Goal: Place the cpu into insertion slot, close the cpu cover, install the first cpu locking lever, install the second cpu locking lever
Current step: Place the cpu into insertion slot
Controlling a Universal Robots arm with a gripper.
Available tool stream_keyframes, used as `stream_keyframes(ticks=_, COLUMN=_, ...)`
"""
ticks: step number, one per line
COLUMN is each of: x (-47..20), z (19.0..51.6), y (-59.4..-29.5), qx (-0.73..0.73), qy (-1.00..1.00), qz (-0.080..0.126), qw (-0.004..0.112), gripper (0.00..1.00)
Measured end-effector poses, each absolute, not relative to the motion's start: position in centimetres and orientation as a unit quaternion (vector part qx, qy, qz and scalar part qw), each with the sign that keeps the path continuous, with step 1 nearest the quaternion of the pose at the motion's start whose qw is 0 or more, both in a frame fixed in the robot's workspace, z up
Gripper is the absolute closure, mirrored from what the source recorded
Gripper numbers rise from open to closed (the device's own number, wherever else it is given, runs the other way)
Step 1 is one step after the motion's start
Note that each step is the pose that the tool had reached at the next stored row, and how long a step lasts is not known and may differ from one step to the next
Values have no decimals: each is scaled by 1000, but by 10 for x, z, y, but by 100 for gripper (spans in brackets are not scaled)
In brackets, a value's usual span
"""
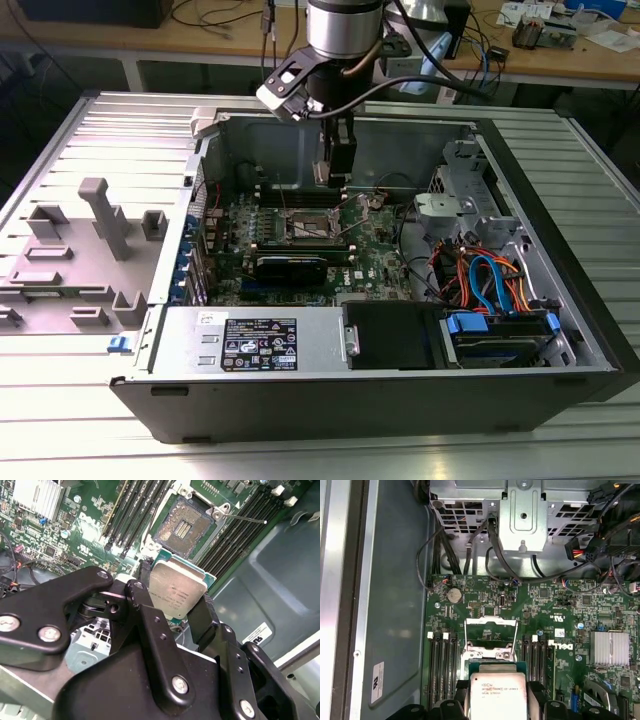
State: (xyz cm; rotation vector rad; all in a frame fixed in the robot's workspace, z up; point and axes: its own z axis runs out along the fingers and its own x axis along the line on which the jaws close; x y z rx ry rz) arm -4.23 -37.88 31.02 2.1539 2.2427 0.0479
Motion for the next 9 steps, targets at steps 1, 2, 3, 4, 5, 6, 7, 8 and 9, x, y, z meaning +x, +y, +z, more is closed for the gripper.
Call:
stream_keyframes(ticks=1, x=-44, z=310, y=-379, qx=693, qy=721, qz=16, qw=16, gripper=46)
stream_keyframes(ticks=2, x=-45, z=310, y=-379, qx=693, qy=721, qz=16, qw=16, gripper=46)
stream_keyframes(ticks=3, x=-47, z=309, y=-379, qx=693, qy=721, qz=16, qw=16, gripper=46)
stream_keyframes(ticks=4, x=-48, z=308, y=-379, qx=693, qy=721, qz=16, qw=16, gripper=46)
stream_keyframes(ticks=5, x=-49, z=307, y=-378, qx=694, qy=720, qz=16, qw=16, gripper=46)
stream_keyframes(ticks=6, x=-49, z=306, y=-378, qx=694, qy=719, qz=16, qw=16, gripper=46)
stream_keyframes(ticks=7, x=-49, z=306, y=-378, qx=694, qy=719, qz=16, qw=16, gripper=46)
stream_keyframes(ticks=8, x=-49, z=306, y=-378, qx=694, qy=719, qz=16, qw=16, gripper=46)
stream_keyframes(ticks=9, x=-49, z=306, y=-378, qx=694, qy=719, qz=16, qw=16, gripper=46)
